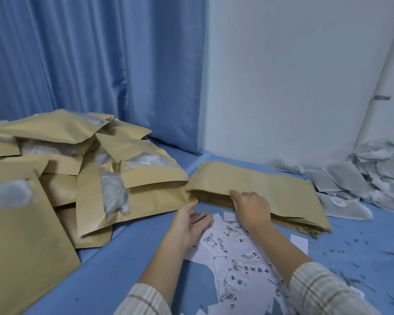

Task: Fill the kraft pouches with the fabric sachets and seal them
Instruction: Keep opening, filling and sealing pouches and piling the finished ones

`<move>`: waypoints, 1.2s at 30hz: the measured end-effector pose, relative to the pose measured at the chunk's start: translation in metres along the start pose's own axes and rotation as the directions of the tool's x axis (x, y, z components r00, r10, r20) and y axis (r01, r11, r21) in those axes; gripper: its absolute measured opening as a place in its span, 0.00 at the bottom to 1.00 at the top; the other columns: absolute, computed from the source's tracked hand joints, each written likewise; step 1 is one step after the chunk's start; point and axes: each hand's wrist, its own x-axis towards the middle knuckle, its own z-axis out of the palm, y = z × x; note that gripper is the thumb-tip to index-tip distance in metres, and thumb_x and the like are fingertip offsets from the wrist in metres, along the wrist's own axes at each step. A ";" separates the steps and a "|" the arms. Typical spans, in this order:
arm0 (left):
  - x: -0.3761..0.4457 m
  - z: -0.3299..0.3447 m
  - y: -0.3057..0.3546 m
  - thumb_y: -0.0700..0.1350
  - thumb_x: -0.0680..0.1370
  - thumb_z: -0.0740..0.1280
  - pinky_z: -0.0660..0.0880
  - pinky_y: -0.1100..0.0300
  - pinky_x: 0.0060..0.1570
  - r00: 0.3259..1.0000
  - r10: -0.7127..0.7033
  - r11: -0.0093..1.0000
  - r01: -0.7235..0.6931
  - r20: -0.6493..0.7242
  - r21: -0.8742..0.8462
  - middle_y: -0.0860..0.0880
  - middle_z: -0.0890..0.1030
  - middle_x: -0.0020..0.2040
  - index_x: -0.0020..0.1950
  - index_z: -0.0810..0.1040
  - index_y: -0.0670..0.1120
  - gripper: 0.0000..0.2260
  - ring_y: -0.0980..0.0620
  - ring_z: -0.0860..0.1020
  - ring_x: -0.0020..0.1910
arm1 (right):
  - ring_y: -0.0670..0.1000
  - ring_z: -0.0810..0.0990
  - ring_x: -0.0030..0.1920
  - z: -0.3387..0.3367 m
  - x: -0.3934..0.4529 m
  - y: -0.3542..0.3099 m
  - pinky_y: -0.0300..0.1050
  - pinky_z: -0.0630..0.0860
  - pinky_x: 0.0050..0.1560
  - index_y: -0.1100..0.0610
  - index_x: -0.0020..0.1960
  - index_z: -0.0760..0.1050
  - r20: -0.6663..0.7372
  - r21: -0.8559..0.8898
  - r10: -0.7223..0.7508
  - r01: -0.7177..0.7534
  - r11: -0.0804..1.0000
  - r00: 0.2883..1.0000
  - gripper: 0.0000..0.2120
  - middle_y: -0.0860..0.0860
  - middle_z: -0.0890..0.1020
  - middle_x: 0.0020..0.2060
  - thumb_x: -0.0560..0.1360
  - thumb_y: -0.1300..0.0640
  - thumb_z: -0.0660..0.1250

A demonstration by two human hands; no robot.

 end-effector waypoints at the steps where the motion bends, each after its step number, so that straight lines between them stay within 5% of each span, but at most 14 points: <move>1: 0.000 0.001 -0.002 0.40 0.78 0.66 0.75 0.48 0.52 1.000 0.004 1.000 -0.004 0.003 -0.009 0.36 0.72 0.52 0.69 0.63 0.34 0.23 0.40 0.77 0.42 | 0.55 0.76 0.25 -0.006 -0.002 0.000 0.39 0.70 0.23 0.53 0.42 0.83 -0.051 0.040 0.024 -0.022 0.999 0.998 0.06 0.52 0.78 0.24 0.66 0.60 0.76; 4: -0.006 0.006 -0.001 0.51 0.74 0.70 0.77 0.45 0.47 0.997 0.015 0.999 -0.012 0.076 -0.043 0.34 0.72 0.61 0.70 0.64 0.39 0.30 0.36 0.78 0.48 | 0.52 0.74 0.20 -0.026 -0.008 0.003 0.36 0.69 0.17 0.53 0.41 0.84 -0.320 0.186 -0.004 0.067 0.980 0.948 0.11 0.50 0.77 0.21 0.61 0.64 0.79; 8: -0.027 0.016 0.013 0.69 0.65 0.65 0.76 0.38 0.51 0.943 0.097 0.987 -0.049 0.319 -0.154 0.33 0.74 0.62 0.72 0.65 0.46 0.42 0.30 0.78 0.55 | 0.51 0.83 0.33 -0.047 -0.024 0.010 0.41 0.79 0.29 0.57 0.49 0.84 -0.467 0.304 -0.176 0.345 0.888 0.867 0.12 0.52 0.85 0.37 0.67 0.67 0.73; 11: -0.047 0.016 0.027 0.73 0.64 0.60 0.76 0.38 0.49 0.879 0.199 0.967 -0.105 0.433 -0.231 0.37 0.81 0.55 0.55 0.83 0.43 0.38 0.35 0.80 0.53 | 0.53 0.84 0.42 -0.070 -0.034 0.016 0.47 0.81 0.38 0.59 0.49 0.84 -0.463 0.317 -0.297 0.469 0.825 0.835 0.14 0.54 0.85 0.42 0.66 0.70 0.73; 15: -0.082 0.020 0.026 0.53 0.76 0.61 0.78 0.41 0.47 0.886 0.283 0.957 -0.233 0.367 -0.175 0.42 0.84 0.41 0.39 0.84 0.46 0.16 0.40 0.83 0.42 | 0.55 0.82 0.48 -0.100 -0.047 0.020 0.49 0.80 0.47 0.56 0.52 0.83 -0.313 0.275 -0.353 0.440 0.855 0.882 0.14 0.53 0.84 0.48 0.67 0.64 0.75; 18: -0.109 0.030 0.025 0.39 0.74 0.59 0.77 0.55 0.34 0.869 0.390 0.921 -0.375 0.306 -0.107 0.47 0.79 0.33 0.33 0.76 0.46 0.11 0.48 0.80 0.30 | 0.50 0.74 0.60 -0.121 -0.053 0.012 0.47 0.73 0.58 0.50 0.63 0.76 -0.031 0.405 -0.253 0.244 0.881 0.967 0.16 0.47 0.79 0.59 0.76 0.57 0.66; 20: -0.130 0.037 0.019 0.36 0.73 0.58 0.74 0.61 0.33 0.832 0.465 0.871 -0.492 0.303 0.014 0.49 0.76 0.31 0.36 0.73 0.46 0.09 0.51 0.77 0.29 | 0.48 0.72 0.61 -0.137 -0.061 0.007 0.44 0.70 0.60 0.52 0.65 0.74 0.054 0.580 -0.190 0.124 0.805 0.980 0.17 0.47 0.78 0.60 0.78 0.61 0.60; 24: -0.174 0.053 0.006 0.32 0.74 0.57 0.68 0.61 0.35 0.687 0.648 0.616 -0.726 0.328 0.305 0.51 0.72 0.34 0.38 0.69 0.46 0.11 0.54 0.70 0.33 | 0.46 0.75 0.58 -0.172 -0.078 -0.001 0.44 0.70 0.63 0.48 0.68 0.70 0.257 0.856 -0.027 -0.215 0.470 0.966 0.22 0.45 0.79 0.59 0.77 0.63 0.55; 26: -0.198 0.059 0.001 0.34 0.72 0.58 0.68 0.64 0.35 0.586 0.699 0.434 -0.803 0.411 0.408 0.51 0.72 0.35 0.41 0.71 0.47 0.08 0.55 0.71 0.35 | 0.44 0.75 0.59 -0.183 -0.088 -0.003 0.41 0.69 0.61 0.42 0.67 0.68 0.332 0.874 -0.051 -0.287 0.393 0.942 0.23 0.43 0.79 0.58 0.77 0.62 0.54; 28: -0.213 0.061 -0.005 0.33 0.72 0.56 0.69 0.66 0.50 0.479 0.689 0.178 -0.839 0.543 0.515 0.44 0.76 0.51 0.60 0.73 0.42 0.18 0.57 0.74 0.51 | 0.42 0.74 0.60 -0.193 -0.098 -0.006 0.41 0.69 0.63 0.41 0.62 0.73 0.304 0.892 -0.046 -0.267 0.365 0.952 0.22 0.42 0.78 0.58 0.76 0.62 0.54; 29: -0.216 0.061 -0.009 0.32 0.74 0.55 0.62 0.70 0.62 0.449 0.662 0.040 -0.821 0.601 0.570 0.42 0.71 0.66 0.72 0.64 0.41 0.25 0.56 0.69 0.65 | 0.42 0.75 0.59 -0.198 -0.101 -0.009 0.42 0.70 0.62 0.43 0.59 0.75 0.261 0.915 -0.019 -0.241 0.323 0.965 0.20 0.42 0.79 0.57 0.77 0.62 0.55; 31: -0.222 0.061 -0.021 0.33 0.76 0.54 0.48 0.66 0.69 0.469 0.606 -0.165 -0.716 0.643 0.678 0.41 0.49 0.78 0.78 0.46 0.43 0.31 0.47 0.52 0.76 | 0.42 0.79 0.54 -0.204 -0.108 -0.014 0.40 0.75 0.55 0.47 0.56 0.77 0.207 0.969 0.032 -0.210 0.128 0.978 0.13 0.43 0.82 0.52 0.80 0.57 0.56; 33: -0.225 0.062 -0.036 0.36 0.77 0.56 0.53 0.51 0.72 0.537 0.578 -0.294 -0.564 0.614 0.771 0.40 0.43 0.77 0.78 0.43 0.44 0.33 0.39 0.49 0.76 | 0.44 0.81 0.46 -0.211 -0.114 -0.017 0.37 0.77 0.44 0.50 0.52 0.79 0.232 0.969 0.055 -0.226 -0.100 0.971 0.11 0.45 0.83 0.45 0.80 0.50 0.57; 36: -0.222 0.062 -0.067 0.42 0.79 0.58 0.58 0.43 0.69 0.596 0.566 -0.413 -0.392 0.569 0.822 0.37 0.41 0.77 0.77 0.40 0.45 0.33 0.33 0.51 0.73 | 0.45 0.77 0.36 -0.214 -0.126 -0.017 0.38 0.73 0.36 0.50 0.37 0.78 0.243 0.969 0.171 -0.230 -0.093 0.955 0.12 0.47 0.80 0.33 0.76 0.47 0.63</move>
